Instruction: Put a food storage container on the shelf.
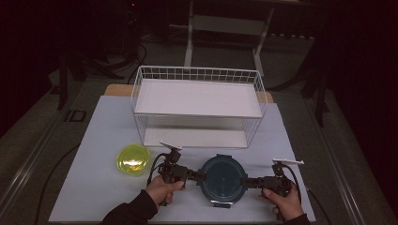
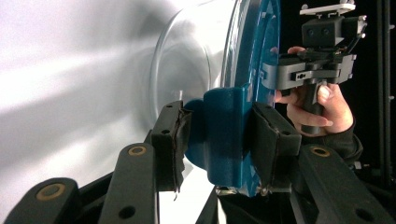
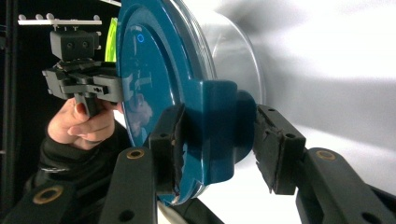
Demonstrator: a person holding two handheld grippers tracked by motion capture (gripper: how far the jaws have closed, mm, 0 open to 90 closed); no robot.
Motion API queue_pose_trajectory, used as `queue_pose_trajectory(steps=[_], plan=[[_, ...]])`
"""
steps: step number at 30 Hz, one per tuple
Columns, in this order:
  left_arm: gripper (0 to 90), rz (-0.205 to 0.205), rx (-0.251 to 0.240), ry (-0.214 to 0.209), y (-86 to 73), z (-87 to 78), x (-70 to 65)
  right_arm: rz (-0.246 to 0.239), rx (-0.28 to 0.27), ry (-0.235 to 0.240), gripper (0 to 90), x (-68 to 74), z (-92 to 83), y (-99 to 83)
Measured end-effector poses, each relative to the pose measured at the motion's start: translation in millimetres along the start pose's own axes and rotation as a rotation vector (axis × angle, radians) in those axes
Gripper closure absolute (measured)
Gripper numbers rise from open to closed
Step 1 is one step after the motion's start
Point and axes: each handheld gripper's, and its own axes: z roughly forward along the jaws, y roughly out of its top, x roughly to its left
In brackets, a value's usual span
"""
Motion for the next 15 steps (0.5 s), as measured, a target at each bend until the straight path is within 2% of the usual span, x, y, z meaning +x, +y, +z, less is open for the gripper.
queue_pose_trajectory(steps=[2, 6, 11, 15], plan=[[56.9, -0.004, 0.013, -0.003, -0.5, -0.4, -0.1, -0.008, 0.002, -0.012, 54.7, 3.4, -0.6, 1.6], [57.1, 0.008, 0.003, -0.007, -0.4, -5.3, -4.9, -0.023, 0.000, -0.005, 54.8, 7.2, -2.0, 2.4], [57.2, 0.042, -0.014, -0.006, 4.1, -15.1, -19.3, -0.044, -0.010, 0.013, 54.8, 17.2, -7.0, 4.8], [57.3, 0.069, -0.028, -0.010, 8.9, -25.1, -31.9, -0.072, -0.024, 0.024, 54.7, 31.2, -13.3, 9.6]])
